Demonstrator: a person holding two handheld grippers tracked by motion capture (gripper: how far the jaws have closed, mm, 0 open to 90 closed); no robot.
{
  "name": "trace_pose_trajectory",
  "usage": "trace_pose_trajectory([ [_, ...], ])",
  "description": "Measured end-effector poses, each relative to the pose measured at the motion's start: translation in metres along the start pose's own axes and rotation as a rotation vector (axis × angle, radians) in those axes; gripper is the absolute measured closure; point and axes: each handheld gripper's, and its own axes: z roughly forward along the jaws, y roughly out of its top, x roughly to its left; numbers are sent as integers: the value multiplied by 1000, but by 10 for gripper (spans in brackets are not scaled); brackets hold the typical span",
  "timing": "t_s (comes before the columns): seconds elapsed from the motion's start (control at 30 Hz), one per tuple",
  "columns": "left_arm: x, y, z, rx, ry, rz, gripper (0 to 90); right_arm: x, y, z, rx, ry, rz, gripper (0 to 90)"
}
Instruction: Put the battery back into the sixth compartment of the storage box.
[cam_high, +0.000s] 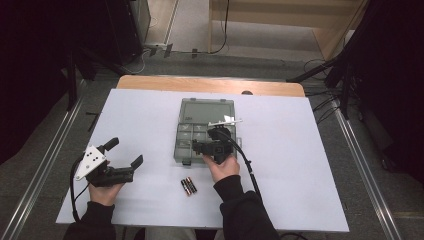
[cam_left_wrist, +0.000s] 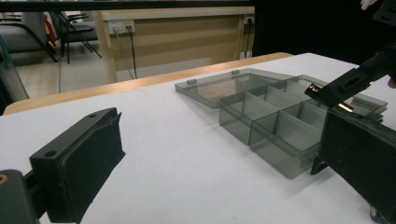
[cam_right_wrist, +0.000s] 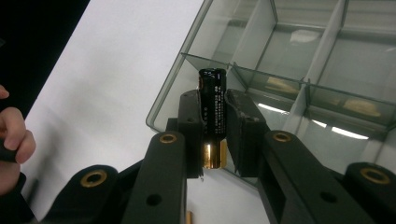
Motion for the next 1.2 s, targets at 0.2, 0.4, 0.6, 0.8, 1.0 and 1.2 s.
trace_pose_trajectory([
  [0.2,-1,0,0,0,0,0,0,-5,0,7,1,38,70,777],
  [0.4,-1,0,0,-3,0,0,0,-13,1,7,-20,75,148,777],
  [0.6,0,0,0,-2,1,1,0,-19,-1,14,-22,77,188,709],
  [0.8,-1,0,0,-5,4,3,0,-11,-3,8,-61,86,113,267],
  [1.0,-1,0,0,-2,5,3,0,-3,-7,-2,-24,68,-17,7],
  [1.2,-2,0,1,1,3,4,0,-1,-14,-7,51,2,-108,0],
])
